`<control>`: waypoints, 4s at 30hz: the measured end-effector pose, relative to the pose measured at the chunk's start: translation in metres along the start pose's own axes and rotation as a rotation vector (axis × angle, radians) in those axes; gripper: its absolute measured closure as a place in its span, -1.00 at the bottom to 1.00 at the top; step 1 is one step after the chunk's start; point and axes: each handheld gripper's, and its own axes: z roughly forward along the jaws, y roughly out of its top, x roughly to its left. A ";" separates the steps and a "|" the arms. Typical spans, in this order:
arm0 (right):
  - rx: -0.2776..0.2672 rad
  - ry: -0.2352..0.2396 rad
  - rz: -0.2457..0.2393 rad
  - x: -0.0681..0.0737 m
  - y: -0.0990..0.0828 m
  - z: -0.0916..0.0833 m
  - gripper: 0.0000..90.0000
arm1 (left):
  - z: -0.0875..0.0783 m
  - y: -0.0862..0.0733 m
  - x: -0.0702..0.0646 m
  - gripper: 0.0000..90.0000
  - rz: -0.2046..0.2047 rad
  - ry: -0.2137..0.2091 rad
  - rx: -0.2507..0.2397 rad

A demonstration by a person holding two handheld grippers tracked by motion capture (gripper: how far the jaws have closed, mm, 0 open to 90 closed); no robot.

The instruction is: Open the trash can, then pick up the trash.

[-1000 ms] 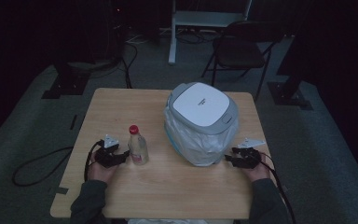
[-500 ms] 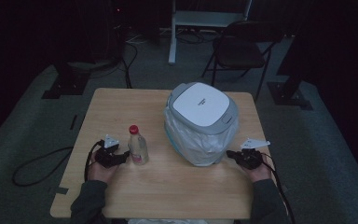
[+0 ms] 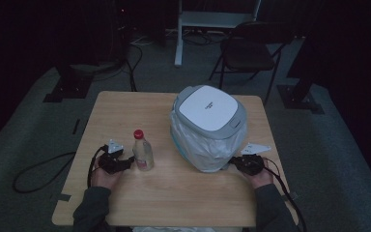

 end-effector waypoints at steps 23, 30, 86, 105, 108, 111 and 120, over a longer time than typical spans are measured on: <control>0.014 -0.003 0.001 -0.001 -0.005 0.007 1.00 | 0.000 -0.001 -0.001 -0.22 0.005 -0.002 0.001; 0.017 -0.005 -0.002 -0.001 -0.006 0.008 1.00 | 0.001 0.000 -0.001 -0.25 0.005 -0.004 0.003; 0.033 0.009 0.013 -0.004 -0.008 0.011 1.00 | -0.105 0.047 -0.002 0.13 -0.033 -0.315 -0.290; 0.035 0.013 0.013 -0.004 -0.008 0.011 1.00 | -0.089 0.081 -0.027 0.14 0.061 -0.381 -0.344; 0.035 0.014 0.015 -0.004 -0.008 0.011 1.00 | -0.088 0.082 -0.028 0.22 0.068 -0.371 -0.352; 0.035 0.013 0.015 -0.004 -0.008 0.011 1.00 | -0.089 0.082 -0.030 0.28 0.083 -0.357 -0.360; 0.036 0.016 0.016 -0.004 -0.008 0.011 1.00 | -0.092 0.085 -0.032 0.34 0.095 -0.304 -0.369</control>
